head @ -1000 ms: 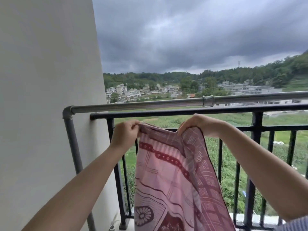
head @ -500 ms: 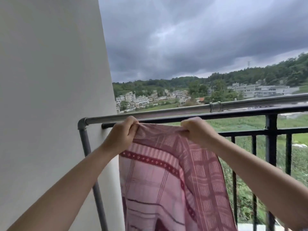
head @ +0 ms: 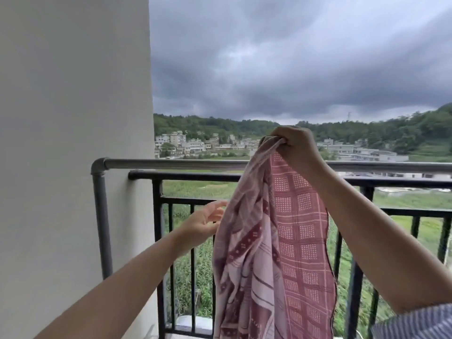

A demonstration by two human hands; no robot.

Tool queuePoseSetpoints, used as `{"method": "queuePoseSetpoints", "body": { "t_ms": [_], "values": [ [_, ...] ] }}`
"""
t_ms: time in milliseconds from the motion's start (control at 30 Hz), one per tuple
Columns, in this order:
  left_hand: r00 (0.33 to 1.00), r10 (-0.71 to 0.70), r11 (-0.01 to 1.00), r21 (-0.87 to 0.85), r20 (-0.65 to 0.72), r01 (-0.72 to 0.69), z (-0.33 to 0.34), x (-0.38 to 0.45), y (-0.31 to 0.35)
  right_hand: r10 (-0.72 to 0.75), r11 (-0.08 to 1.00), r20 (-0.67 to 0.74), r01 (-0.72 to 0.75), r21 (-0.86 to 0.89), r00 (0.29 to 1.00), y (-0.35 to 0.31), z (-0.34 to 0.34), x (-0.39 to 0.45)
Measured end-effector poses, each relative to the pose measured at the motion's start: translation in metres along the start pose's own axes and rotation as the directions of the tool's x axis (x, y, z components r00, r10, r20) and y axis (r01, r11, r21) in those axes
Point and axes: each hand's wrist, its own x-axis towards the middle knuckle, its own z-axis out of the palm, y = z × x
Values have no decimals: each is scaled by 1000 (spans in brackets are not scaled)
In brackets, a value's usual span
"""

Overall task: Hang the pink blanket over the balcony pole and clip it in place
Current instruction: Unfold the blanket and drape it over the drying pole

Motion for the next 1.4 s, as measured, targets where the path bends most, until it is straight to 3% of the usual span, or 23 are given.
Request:
{"method": "queuePoseSetpoints", "body": {
  "t_ms": [67,133,200,300,367,400,500,567,633,667,767,833,867,900,967,1000,1100,1133,1200,1267,1333,1400],
  "values": [
    [993,72,989,-133,92,-60,22,11,19,-17,1000,1,17,-4,1000,2,-4,-2],
    [985,39,980,-199,166,-5,39,19,28,-20,999,9,20,-39,1000,8,-11,-6],
    [994,-16,976,-214,108,39,47,25,32,4,997,16,-3,-73,1000,18,-18,-13],
    [996,17,996,91,-90,-9,48,33,18,28,988,47,-20,-150,999,34,-28,-26],
    [988,86,947,319,-127,-42,45,35,5,42,971,94,-18,-240,995,41,-33,-36],
    [991,80,940,339,-110,-38,39,34,1,62,960,108,-29,-278,992,44,-36,-40],
    [999,45,990,132,-9,-43,7,24,4,122,925,97,-77,-373,988,56,-39,-50],
    [989,32,999,23,147,-35,-20,12,9,183,897,89,-129,-423,979,61,-36,-50],
    [936,-83,997,22,342,80,-37,-1,-2,280,878,61,-230,-421,958,66,-34,-51],
    [919,-134,991,58,371,121,-43,-6,-13,343,860,36,-299,-414,938,69,-34,-51],
    [965,-195,981,46,173,190,-49,-21,-31,462,789,4,-409,-459,887,70,-28,-54],
    [991,-101,994,32,-88,105,-51,-21,-23,497,748,140,-340,-570,856,59,-18,-55],
    [975,-34,995,82,-218,53,-54,-18,-12,501,778,311,-263,-570,808,47,-13,-56],
    [947,38,982,188,-318,24,-56,-15,1,474,856,520,-233,-462,711,32,-6,-57],
    [902,202,905,425,-381,-23,-59,-7,31,322,908,813,-402,-120,485,-11,9,-60],
    [894,260,864,502,-365,-47,-59,-4,46,246,897,851,-442,-18,464,-30,21,-63],
    [898,348,745,661,-268,-91,-54,-3,79,193,934,653,-340,105,732,-62,64,-69],
    [908,344,708,701,-238,-84,-52,-6,82,207,934,581,-336,122,787,-64,73,-69],
    [957,223,681,733,-187,-16,-55,-16,72,290,903,495,-405,141,819,-58,73,-64],
    [991,-34,672,731,-129,119,-58,-28,41,374,872,371,-458,171,850,-43,60,-57],
    [960,-257,655,711,-108,256,-55,-41,11,429,856,270,-484,183,862,-31,40,-47],
    [943,-283,741,584,-175,331,-52,-49,-11,479,846,178,-506,168,860,-14,26,-39]
  ]
}}
